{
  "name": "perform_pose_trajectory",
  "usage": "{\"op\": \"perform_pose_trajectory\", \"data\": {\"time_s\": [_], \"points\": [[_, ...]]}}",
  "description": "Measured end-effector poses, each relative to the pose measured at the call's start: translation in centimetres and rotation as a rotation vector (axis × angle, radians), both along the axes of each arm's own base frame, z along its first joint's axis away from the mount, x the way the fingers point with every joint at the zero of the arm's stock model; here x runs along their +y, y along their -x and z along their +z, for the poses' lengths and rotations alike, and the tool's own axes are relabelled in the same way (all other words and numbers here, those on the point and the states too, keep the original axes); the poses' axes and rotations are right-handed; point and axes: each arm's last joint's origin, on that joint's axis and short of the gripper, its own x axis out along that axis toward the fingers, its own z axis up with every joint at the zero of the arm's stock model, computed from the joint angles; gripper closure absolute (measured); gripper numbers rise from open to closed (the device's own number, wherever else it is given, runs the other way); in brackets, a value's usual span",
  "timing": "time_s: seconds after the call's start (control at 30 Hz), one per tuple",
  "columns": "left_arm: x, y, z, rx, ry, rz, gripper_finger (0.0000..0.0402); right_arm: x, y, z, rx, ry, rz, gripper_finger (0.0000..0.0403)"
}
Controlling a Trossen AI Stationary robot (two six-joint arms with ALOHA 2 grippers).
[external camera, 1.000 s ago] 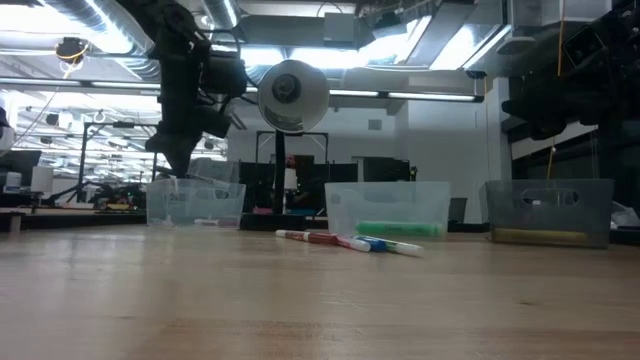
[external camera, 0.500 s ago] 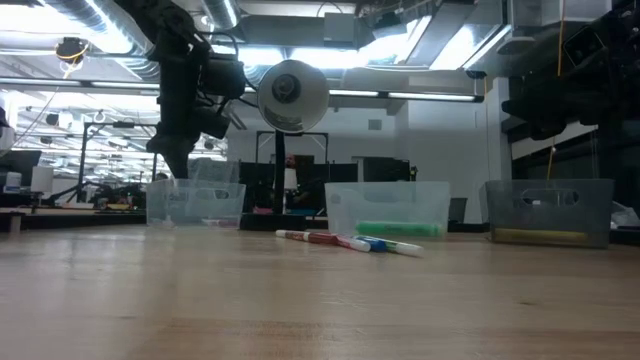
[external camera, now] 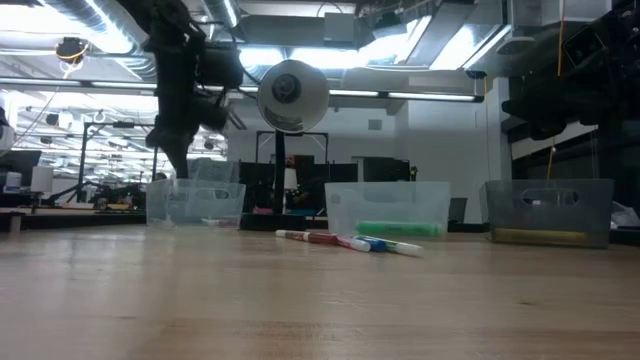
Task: Pick & Place Markers
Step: Put the brown marker in the left transparent bin
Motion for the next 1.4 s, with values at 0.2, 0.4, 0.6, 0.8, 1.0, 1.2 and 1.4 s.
{"op": "perform_pose_trajectory", "data": {"time_s": [0.2,0.4,0.6,0.8,1.0,1.2,1.4], "points": [[-1.2,0.7,2.2,-0.117,-0.057,0.025,0.0329,0.0,0.0,0.0,0.000,0.000,0.000,0.0209],[-3.3,1.7,4.8,-0.293,-0.085,0.019,0.0329,0.0,0.0,0.0,0.000,0.000,0.000,0.0209],[-5.4,2.7,7.0,-0.473,-0.086,-0.009,0.0329,0.0,0.0,0.0,0.000,0.000,0.000,0.0209],[-7.1,3.2,8.8,-0.667,-0.064,-0.069,0.0329,0.0,0.0,0.0,0.000,0.000,0.000,0.0209],[-8.5,2.8,10.4,-0.855,-0.019,-0.195,0.0329,0.0,0.0,0.0,0.000,0.000,0.000,0.0209],[-9.6,1.9,11.4,-0.974,0.008,-0.319,0.0329,0.0,0.0,0.0,0.000,0.000,0.000,0.0209],[-10.8,1.1,12.3,-1.079,0.067,-0.462,0.0329,0.0,0.0,0.0,0.000,0.000,0.000,0.0209]]}}
